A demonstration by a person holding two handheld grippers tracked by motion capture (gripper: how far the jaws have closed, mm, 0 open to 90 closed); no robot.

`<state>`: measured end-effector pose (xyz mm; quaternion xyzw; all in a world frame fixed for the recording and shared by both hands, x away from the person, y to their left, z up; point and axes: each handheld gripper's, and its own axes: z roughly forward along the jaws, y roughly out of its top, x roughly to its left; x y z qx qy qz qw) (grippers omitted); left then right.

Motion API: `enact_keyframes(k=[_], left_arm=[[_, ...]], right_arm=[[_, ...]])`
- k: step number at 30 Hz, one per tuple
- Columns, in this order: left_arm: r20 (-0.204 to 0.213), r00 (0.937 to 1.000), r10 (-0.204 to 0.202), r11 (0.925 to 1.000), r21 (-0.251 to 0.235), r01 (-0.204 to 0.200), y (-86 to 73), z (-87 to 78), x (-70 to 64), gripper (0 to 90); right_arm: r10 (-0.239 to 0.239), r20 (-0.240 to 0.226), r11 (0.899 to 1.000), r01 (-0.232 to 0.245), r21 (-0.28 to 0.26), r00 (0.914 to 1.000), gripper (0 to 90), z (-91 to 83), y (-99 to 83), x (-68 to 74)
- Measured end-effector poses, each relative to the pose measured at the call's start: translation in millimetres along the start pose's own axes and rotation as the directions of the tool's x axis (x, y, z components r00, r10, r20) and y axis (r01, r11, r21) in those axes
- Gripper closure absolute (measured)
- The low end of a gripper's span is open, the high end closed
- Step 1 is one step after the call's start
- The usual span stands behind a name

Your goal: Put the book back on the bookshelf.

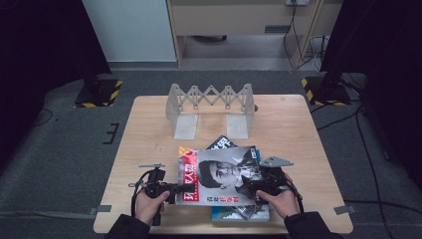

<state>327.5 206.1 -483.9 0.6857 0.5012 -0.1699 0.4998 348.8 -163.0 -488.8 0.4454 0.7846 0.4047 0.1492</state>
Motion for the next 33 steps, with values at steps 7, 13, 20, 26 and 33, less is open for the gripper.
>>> enact_keyframes(k=[7, 13, 20, 26, 33], left_arm=[[-0.019, 0.9995, -0.026, 0.9995, -0.019, 0.026, 6.9, -1.7, -2.9, 79.2], [-0.009, 0.9994, -0.034, 0.9988, -0.034, 0.034, 12.2, -3.8, -4.5, 81.3], [0.014, 0.9997, -0.018, 0.9970, -0.075, 0.019, 25.3, -11.0, -13.6, 83.3], [0.053, 0.9977, -0.041, 0.9932, -0.107, 0.046, 32.2, -16.9, -15.1, 85.1], [0.055, 0.9977, -0.039, 0.9878, -0.149, 0.047, 41.5, -25.7, -21.1, 84.9]], right_arm=[[0.023, -0.018, 1.000, -0.023, 0.004, 0.9996, 15.5, -1.5, 1.6, -2.9], [0.040, -0.012, 0.999, -0.040, -0.018, 0.9991, 14.5, -6.9, 4.3, -7.5], [0.094, 0.041, 0.994, -0.092, -0.066, 0.9947, 12.6, -20.6, 5.1, -29.7], [0.119, 0.121, 0.991, -0.112, -0.068, 0.9854, 12.0, -29.6, 0.2, -54.6], [0.160, 0.189, 0.987, -0.151, -0.061, 0.9688, 9.6, -34.6, -7.6, -78.8]])
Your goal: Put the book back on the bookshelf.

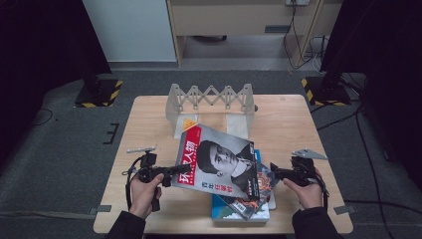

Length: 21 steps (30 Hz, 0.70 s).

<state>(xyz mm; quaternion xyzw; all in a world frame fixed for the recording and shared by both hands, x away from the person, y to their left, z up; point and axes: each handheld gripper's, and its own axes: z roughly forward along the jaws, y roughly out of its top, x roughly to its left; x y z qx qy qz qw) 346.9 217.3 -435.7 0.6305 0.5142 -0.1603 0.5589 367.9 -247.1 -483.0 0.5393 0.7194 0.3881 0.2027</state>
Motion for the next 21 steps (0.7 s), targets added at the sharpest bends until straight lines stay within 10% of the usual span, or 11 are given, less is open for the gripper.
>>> enact_keyframes(k=[21], left_arm=[[0.011, 0.9967, 0.080, 0.9841, -0.160, -0.078, 48.4, -13.8, -37.8, 84.7]], right_arm=[[0.034, 0.142, 0.995, -0.047, 0.088, 0.9893, 7.6, 8.6, -11.1, -44.3]])
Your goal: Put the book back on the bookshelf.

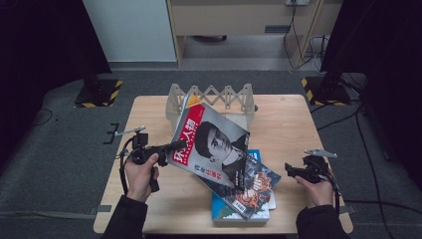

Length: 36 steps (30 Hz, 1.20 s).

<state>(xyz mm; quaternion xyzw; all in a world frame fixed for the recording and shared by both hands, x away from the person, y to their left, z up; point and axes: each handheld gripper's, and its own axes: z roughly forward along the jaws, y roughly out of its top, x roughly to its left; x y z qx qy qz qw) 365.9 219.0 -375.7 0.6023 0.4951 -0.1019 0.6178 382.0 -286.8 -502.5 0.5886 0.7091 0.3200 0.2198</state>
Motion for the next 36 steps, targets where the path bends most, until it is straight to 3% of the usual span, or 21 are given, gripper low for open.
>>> enact_keyframes(k=[5, 12, 27, 36], left_arm=[[0.025, 0.9997, 0.001, 0.9995, -0.031, -0.001, 8.6, -2.9, -5.3, 84.9], [0.021, 0.9997, 0.011, 0.9968, -0.080, -0.009, 22.5, -16.3, -8.3, 84.9], [-0.056, 0.9983, 0.016, 0.9852, -0.170, -0.025, 44.4, -53.1, 3.5, 85.0], [-0.122, 0.9922, 0.026, 0.9776, -0.204, -0.051, 56.3, -73.8, 8.1, 85.0]], right_arm=[[-0.005, 0.018, 1.000, 0.005, 0.024, 0.9998, 7.3, 4.6, -2.5, -5.0], [-0.041, 0.032, 0.997, 0.038, 0.073, 0.9987, 5.5, 11.3, -5.4, -5.9], [-0.040, 0.042, 0.988, 0.034, 0.151, 0.9983, 4.4, 20.9, -14.3, -10.1], [-0.044, 0.039, 0.992, 0.039, 0.117, 0.9983, 2.3, 22.2, -17.8, -9.4]])
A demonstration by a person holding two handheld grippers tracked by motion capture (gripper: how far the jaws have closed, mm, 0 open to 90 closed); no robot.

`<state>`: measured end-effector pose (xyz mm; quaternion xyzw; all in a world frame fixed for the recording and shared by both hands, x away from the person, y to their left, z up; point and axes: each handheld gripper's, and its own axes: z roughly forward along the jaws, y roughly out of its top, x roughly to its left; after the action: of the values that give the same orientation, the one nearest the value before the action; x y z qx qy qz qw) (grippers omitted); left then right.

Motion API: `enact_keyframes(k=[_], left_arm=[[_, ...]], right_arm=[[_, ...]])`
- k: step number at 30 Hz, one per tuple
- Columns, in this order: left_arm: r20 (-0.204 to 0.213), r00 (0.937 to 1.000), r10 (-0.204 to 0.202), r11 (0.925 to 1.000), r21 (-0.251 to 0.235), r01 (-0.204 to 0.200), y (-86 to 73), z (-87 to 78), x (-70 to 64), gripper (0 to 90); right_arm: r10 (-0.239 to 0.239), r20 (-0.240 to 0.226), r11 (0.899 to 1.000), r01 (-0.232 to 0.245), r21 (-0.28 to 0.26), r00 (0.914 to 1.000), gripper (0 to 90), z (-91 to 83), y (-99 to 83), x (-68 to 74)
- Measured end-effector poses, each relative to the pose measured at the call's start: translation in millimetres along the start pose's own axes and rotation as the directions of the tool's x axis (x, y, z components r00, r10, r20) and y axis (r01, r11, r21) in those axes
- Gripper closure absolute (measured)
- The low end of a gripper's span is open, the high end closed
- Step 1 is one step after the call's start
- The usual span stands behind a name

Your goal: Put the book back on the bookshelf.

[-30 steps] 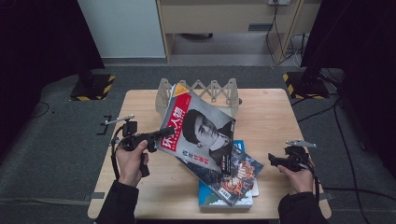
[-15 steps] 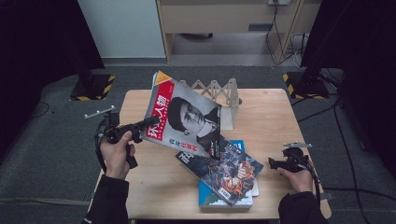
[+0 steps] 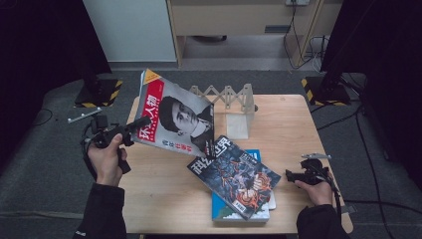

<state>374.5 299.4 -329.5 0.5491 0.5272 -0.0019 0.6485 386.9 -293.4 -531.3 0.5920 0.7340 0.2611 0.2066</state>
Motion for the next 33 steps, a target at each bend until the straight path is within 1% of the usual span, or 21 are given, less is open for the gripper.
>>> enact_keyframes(k=[4, 5, 7, 8, 10, 13, 18, 19, 20, 22, 24, 26, 27, 30, 31, 33], left_arm=[[-0.011, 0.9999, -0.001, 0.9998, -0.017, 0.001, 6.6, -9.1, 2.7, 85.0], [-0.011, 0.9999, -0.001, 0.9998, -0.017, 0.001, 6.6, -9.1, 2.7, 85.0], [-0.022, 0.9998, 0.001, 0.9995, -0.032, -0.002, 13.1, -17.0, 4.1, 85.0], [-0.022, 0.9998, 0.001, 0.9995, -0.032, -0.002, 13.1, -17.0, 4.1, 85.0], [-0.033, 0.9995, 0.001, 0.9988, -0.048, -0.002, 17.7, -23.2, 5.8, 85.0], [-0.046, 0.9989, -0.002, 0.9983, -0.058, -0.001, 22.8, -30.2, 9.2, 85.0], [-0.079, 0.9969, -0.002, 0.9973, -0.074, -0.004, 30.5, -36.4, 13.3, 85.0], [-0.079, 0.9969, -0.002, 0.9973, -0.074, -0.004, 30.5, -36.4, 13.3, 85.0], [-0.093, 0.9956, -0.001, 0.9971, -0.076, -0.007, 33.9, -36.9, 14.6, 85.0], [-0.106, 0.9944, 0.003, 0.9968, -0.079, -0.011, 36.4, -36.5, 16.1, 85.0], [-0.109, 0.9941, 0.002, 0.9968, -0.080, -0.011, 37.3, -35.7, 16.8, 85.0], [-0.123, 0.9924, -0.005, 0.9973, -0.074, -0.004, 40.9, -31.8, 20.6, 85.0], [-0.130, 0.9915, -0.002, 0.9975, -0.070, -0.007, 42.4, -30.2, 21.8, 85.0], [-0.163, 0.9865, 0.017, 0.9982, -0.055, -0.026, 48.3, -24.6, 22.3, 85.1], [-0.176, 0.9842, 0.020, 0.9979, -0.057, -0.031, 50.5, -22.1, 21.3, 85.1], [-0.203, 0.9784, 0.041, 0.9978, -0.042, -0.050, 54.8, -17.6, 19.9, 85.1]], right_arm=[[-0.004, 0.001, 1.000, 0.004, -0.012, 1.0000, 1.5, 0.7, -0.8, 0.0], [-0.004, 0.001, 1.000, 0.004, -0.012, 1.0000, 1.5, 0.7, -0.8, 0.0], [-0.004, 0.002, 1.000, 0.004, -0.016, 1.0000, 1.0, 1.0, -1.3, 0.4], [-0.004, 0.002, 1.000, 0.004, -0.016, 1.0000, 1.0, 1.0, -1.3, 0.4], [-0.004, 0.002, 1.000, 0.004, -0.018, 1.0000, 0.9, 1.1, -1.5, 0.6], [-0.003, 0.003, 1.000, 0.003, -0.019, 1.0000, 0.6, 1.3, -1.7, 0.8], [-0.002, 0.003, 1.000, 0.002, -0.023, 1.0000, 0.6, 1.6, -1.9, 1.2], [-0.002, 0.003, 1.000, 0.002, -0.023, 1.0000, 0.6, 1.6, -1.9, 1.2], [-0.004, 0.003, 1.000, 0.004, -0.026, 1.0000, 0.5, 1.7, -2.0, 1.3], [-0.005, 0.003, 1.000, 0.005, -0.026, 1.0000, 0.5, 1.8, -2.0, 1.3], [-0.002, 0.004, 1.000, 0.002, -0.028, 1.0000, 0.5, 1.9, -2.0, 1.5], [-0.003, 0.001, 1.000, 0.003, -0.029, 1.0000, 0.5, 1.9, -2.2, 1.8], [-0.002, 0.001, 1.000, 0.002, -0.030, 1.0000, 0.5, 2.0, -2.2, 2.1], [-0.005, 0.000, 0.999, 0.005, -0.032, 1.0000, 0.5, 2.2, -2.3, 2.0], [-0.005, 0.000, 0.999, 0.005, -0.032, 1.0000, 0.5, 2.2, -2.3, 2.1], [-0.007, -0.002, 0.999, 0.006, -0.033, 1.0000, 0.5, 2.2, -2.3, 2.1]])
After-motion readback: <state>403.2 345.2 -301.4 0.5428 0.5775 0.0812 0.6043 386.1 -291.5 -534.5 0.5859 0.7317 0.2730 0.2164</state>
